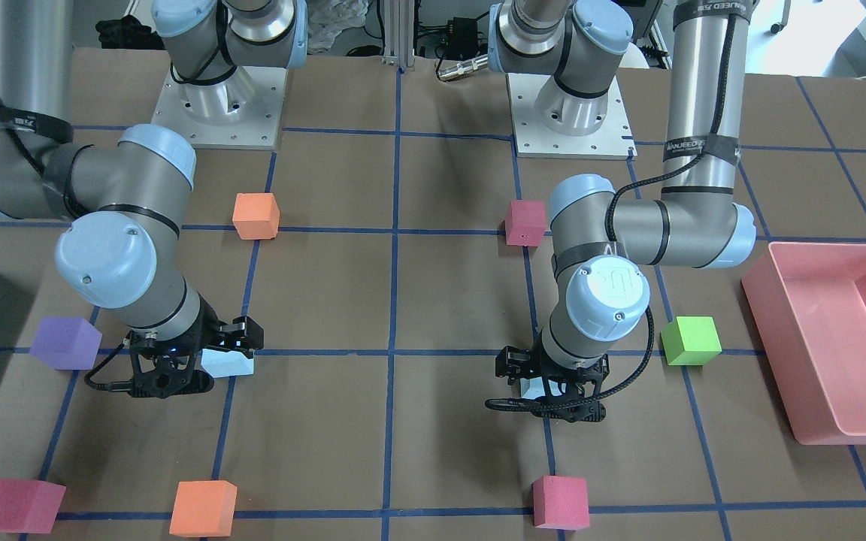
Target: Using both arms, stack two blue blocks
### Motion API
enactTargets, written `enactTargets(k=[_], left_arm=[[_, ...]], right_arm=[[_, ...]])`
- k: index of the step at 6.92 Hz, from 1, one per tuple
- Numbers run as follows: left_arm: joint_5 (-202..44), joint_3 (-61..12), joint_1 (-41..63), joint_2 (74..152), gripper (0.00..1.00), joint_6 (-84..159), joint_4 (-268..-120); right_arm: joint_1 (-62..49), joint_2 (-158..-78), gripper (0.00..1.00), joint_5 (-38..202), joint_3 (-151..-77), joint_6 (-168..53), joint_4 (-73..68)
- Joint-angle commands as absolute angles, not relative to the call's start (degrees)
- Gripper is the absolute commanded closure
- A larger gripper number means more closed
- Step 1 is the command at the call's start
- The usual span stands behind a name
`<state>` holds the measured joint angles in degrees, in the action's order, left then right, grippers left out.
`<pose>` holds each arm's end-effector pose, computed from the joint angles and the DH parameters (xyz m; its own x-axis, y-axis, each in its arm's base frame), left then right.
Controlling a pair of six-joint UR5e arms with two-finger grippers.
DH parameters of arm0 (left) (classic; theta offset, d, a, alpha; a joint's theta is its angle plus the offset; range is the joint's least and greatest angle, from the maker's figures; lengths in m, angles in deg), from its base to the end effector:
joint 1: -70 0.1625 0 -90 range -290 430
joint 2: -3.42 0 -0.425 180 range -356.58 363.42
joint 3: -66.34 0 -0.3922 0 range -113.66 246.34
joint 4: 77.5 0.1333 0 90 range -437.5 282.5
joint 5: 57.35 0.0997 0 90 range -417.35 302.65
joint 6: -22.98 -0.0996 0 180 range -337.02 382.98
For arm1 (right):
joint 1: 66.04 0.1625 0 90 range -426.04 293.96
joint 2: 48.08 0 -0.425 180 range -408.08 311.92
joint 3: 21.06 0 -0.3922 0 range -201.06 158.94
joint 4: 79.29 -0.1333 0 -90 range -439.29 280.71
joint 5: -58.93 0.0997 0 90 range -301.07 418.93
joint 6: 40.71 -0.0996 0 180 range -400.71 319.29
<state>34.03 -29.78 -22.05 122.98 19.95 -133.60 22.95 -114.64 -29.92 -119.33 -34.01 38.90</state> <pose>-0.1532 -0.6197 0.2008 -0.9958 0.0893 -0.0224 0.0885 0.9956 0.0323 0.1248 -0.5984 0.2408 -0.9948 -0.0977 -0.0271 -0.0992 0.9933 0.0586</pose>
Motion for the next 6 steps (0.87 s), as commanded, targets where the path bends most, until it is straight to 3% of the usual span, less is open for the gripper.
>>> enactTargets(k=[1, 2, 3, 4, 5, 6], left_arm=[[35.73, -30.43, -21.94, 123.39, 0.0, 19.9, -132.17], [35.73, -30.51, -21.85, 123.39, 0.32, 19.99, -130.43], [35.12, -30.77, -21.68, 123.48, 0.54, 20.08, -129.71], [35.03, -30.95, -21.67, 123.57, 0.83, 19.99, -129.62], [35.03, -31.3, -21.67, 123.48, 0.96, 19.9, -129.53], [34.94, -30.69, -21.59, 122.35, 1.0, 19.99, -129.53]], right_arm=[[22.91, -114.09, 0.0, -29.92, -122.57, -33.15, 42.42], [22.91, -113.47, 0.0, -30.01, -122.58, -33.15, 42.7], [22.91, -112.95, 0.02, -29.84, -123.18, -33.32, 44.27], [22.91, -112.85, 0.37, -29.92, -124.24, -33.06, 46.02], [22.91, -112.94, 0.92, -30.1, -124.77, -32.63, 46.3], [22.91, -113.29, 1.0, -30.27, -124.77, -33.23, 45.96]])
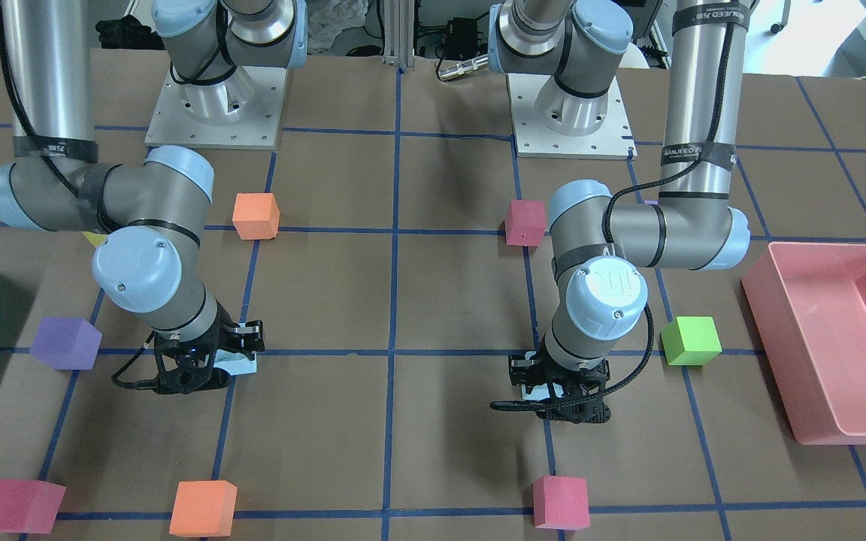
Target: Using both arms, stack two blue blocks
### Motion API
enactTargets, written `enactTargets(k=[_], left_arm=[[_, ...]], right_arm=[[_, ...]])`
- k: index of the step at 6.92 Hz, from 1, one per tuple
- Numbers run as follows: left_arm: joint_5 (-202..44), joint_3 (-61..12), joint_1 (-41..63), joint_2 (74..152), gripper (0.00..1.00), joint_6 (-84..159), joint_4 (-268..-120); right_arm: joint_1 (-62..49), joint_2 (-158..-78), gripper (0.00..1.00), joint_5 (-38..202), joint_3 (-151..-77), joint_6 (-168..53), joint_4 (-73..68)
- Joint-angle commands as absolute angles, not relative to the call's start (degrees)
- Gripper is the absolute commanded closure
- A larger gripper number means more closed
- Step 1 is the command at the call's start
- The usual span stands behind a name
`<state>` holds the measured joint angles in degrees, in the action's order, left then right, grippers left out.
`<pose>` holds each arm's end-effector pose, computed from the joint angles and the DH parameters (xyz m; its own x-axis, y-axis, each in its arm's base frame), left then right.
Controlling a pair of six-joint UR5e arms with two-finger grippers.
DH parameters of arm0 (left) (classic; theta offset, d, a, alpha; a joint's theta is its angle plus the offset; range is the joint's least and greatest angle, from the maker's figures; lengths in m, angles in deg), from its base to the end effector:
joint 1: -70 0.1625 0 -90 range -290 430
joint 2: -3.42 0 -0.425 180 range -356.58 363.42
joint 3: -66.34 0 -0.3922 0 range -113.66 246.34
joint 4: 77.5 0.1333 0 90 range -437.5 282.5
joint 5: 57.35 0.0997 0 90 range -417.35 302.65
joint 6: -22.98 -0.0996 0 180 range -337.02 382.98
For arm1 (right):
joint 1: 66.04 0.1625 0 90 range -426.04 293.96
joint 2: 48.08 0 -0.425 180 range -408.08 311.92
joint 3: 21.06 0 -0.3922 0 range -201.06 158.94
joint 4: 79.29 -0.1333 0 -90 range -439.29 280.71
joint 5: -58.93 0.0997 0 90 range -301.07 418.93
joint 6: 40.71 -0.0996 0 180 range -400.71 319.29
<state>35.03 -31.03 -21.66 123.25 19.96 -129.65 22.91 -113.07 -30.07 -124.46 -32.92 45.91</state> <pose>-0.1472 -0.6206 0.1957 -0.9958 0.0811 -0.0421 0.0815 0.9966 -0.0091 0.1244 -0.5833 0.1990 -0.9929 -0.1162 -0.0249 -0.1174 0.9917 0.0531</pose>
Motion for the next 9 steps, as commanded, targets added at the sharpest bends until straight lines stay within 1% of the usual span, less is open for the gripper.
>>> enactTargets(k=[1, 2, 3, 5, 7, 9], left_arm=[[34.5, -30.34, -21.67, 121.99, 1.0, 20.08, -129.62], [33.98, -30.25, -21.67, 121.73, 1.0, 20.08, -129.62], [33.97, -29.99, -21.76, 120.85, 1.0, 20.08, -129.7], [32.4, -28.67, -21.59, 119.36, 1.0, 20.17, -132.15], [32.39, -28.84, -21.41, 119.26, 1.0, 20.08, -132.17], [32.39, -28.49, -21.41, 119.26, 1.0, 20.08, -132.17]], right_arm=[[23.08, -113.64, 1.0, -30.19, -124.08, -33.67, 45.26], [24.22, -115.12, 1.0, -29.14, -123.46, -38.72, 44.9], [28.58, -116.36, 1.0, -29.05, -123.28, -50.35, 43.85], [38.16, -118.65, 1.0, -26.69, -123.54, -63.83, 42.18], [43.98, -118.22, 1.0, -24.13, -125.9, -67.41, 42.61], [46.54, -117.78, 1.0, -24.3, -127.14, -69.44, 42.96]])
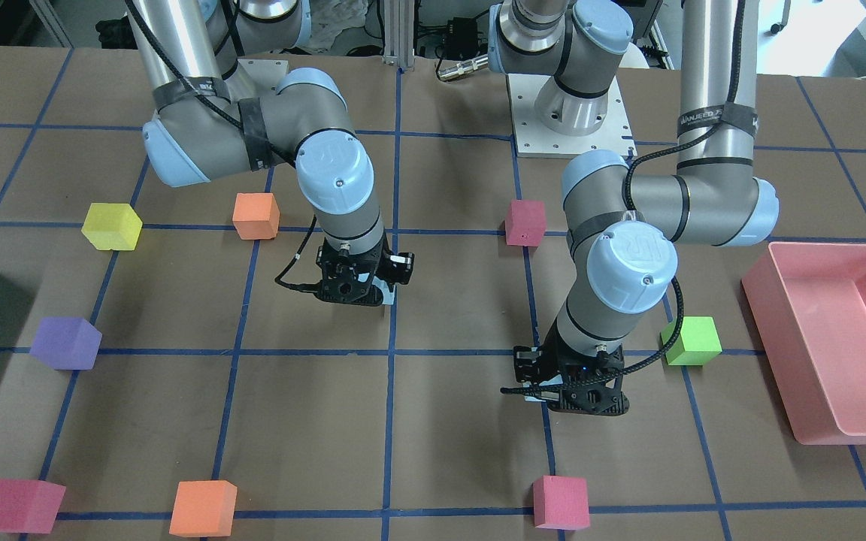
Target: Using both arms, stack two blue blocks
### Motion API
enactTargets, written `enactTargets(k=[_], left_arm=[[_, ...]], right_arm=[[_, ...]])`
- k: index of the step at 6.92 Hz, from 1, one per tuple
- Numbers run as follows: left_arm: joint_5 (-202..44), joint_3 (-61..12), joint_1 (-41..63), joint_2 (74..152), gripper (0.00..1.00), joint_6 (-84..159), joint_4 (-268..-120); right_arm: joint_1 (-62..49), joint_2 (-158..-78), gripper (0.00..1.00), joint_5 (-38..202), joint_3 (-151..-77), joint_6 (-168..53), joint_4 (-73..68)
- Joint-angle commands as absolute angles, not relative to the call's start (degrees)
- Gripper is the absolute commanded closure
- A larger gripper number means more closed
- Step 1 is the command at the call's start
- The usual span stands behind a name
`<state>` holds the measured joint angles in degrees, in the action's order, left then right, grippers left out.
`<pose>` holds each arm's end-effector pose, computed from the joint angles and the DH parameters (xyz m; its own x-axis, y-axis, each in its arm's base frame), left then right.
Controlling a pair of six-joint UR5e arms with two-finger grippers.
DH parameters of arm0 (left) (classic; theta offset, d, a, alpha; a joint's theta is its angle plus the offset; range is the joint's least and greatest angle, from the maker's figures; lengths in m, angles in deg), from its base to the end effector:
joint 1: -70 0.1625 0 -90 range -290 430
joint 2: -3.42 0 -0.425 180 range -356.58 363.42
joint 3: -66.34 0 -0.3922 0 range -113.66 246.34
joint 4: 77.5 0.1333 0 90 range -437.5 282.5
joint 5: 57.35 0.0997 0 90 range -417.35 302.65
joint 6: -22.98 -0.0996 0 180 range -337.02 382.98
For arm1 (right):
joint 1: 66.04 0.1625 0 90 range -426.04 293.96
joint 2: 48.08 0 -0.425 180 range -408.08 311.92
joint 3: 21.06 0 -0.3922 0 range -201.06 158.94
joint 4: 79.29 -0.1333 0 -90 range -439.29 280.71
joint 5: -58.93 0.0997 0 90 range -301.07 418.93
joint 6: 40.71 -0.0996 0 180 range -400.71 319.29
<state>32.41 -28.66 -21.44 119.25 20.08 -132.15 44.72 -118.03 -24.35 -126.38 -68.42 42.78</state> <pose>-0.1495 -0.6256 0.2526 -0.9971 0.0758 0.0002 0.0756 0.9940 -0.0789 0.3338 -0.4717 0.2302 -0.9888 0.1280 -0.0767 0.1196 0.9872 0.1053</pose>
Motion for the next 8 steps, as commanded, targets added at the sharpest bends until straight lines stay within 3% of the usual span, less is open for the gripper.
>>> enactTargets(k=[1, 6, 7, 8], left_arm=[[32.48, -28.49, -21.41, 119.26, 1.0, 20.08, -132.17], [32.3, -28.84, -22.02, 116.55, 1.0, 20.78, -135.15], [32.3, -29.02, -22.11, 116.28, 1.0, 20.87, -135.15], [32.3, -29.11, -22.2, 116.19, 1.0, 20.87, -135.15]], right_arm=[[46.73, -117.77, 1.0, -24.21, -127.58, -69.36, 43.05], [47.86, -116.28, 1.0, -23.95, -128.38, -68.75, 45.76], [47.78, -116.02, 0.92, -23.95, -128.38, -68.13, 46.12], [47.78, -115.84, 0.32, -24.12, -128.46, -67.0, 46.65]])
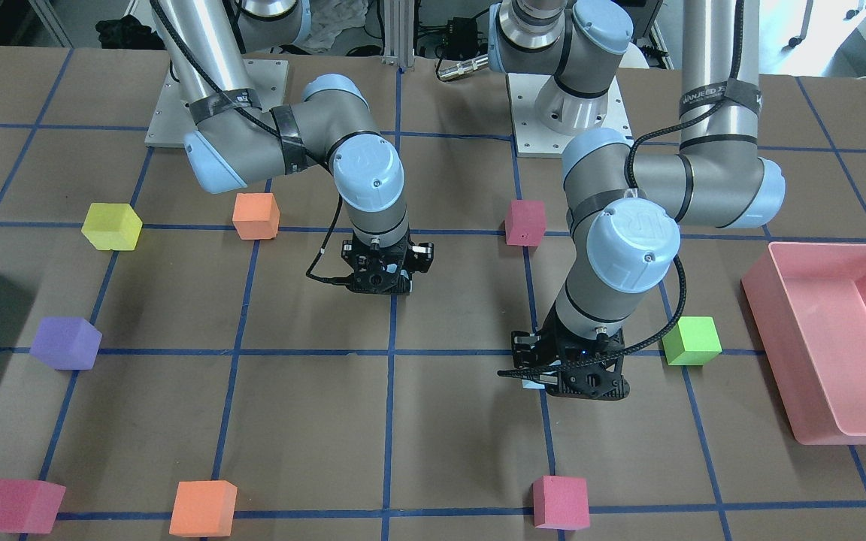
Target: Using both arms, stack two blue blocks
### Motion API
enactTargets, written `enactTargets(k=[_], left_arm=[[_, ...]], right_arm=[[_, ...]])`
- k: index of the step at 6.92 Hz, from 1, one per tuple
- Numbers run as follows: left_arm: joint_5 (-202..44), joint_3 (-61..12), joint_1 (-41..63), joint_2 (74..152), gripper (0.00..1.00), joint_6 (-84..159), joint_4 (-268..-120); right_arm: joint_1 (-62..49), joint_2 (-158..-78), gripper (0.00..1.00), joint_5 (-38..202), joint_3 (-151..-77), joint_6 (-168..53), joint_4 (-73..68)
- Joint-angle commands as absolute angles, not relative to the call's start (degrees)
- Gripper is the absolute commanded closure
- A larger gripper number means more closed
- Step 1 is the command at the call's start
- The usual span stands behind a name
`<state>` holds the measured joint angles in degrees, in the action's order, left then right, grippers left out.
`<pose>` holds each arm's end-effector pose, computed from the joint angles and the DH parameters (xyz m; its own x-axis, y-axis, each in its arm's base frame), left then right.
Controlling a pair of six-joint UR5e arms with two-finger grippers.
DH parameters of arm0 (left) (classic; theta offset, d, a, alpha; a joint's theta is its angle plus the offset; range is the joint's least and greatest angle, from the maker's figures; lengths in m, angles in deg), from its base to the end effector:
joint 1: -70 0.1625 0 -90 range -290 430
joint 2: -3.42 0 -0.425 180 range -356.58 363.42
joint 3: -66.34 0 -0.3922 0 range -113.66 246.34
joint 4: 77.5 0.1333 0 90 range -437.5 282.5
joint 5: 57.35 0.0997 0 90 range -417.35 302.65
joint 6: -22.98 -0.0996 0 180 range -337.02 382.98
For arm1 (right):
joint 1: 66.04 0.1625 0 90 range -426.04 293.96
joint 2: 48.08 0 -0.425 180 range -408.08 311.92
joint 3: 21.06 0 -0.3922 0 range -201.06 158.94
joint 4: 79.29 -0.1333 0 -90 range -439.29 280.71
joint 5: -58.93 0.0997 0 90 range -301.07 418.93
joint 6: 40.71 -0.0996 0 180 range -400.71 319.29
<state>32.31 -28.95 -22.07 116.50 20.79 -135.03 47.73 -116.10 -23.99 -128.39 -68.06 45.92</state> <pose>-0.1561 -0.6130 0.2749 -0.9972 0.0746 0.0032 0.0742 0.9947 -0.0717 0.3569 -0.4492 0.2024 -0.9945 0.0713 -0.0763 0.0618 0.9909 0.1200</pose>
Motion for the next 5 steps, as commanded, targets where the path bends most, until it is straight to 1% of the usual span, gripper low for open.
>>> enactTargets(k=[1, 2, 4, 5], left_arm=[[32.3, -29.11, -22.29, 116.19, 1.0, 20.87, -135.15], [32.39, -29.11, -22.38, 116.01, 1.0, 20.87, -135.24], [32.48, -27.88, -22.38, 112.78, 1.0, 20.87, -141.36], [32.22, -28.83, -22.55, 111.8, 1.0, 21.31, -142.0]], right_arm=[[47.69, -115.84, 0.09, -24.38, -128.46, -66.9, 46.83], [47.43, -116.01, 0.0, -24.65, -128.12, -66.9, 47.7], [45.94, -117.5, 0.0, -24.65, -127.33, -66.55, 47.71], [44.28, -119.34, 0.0, -24.74, -125.76, -66.46, 45.97]])
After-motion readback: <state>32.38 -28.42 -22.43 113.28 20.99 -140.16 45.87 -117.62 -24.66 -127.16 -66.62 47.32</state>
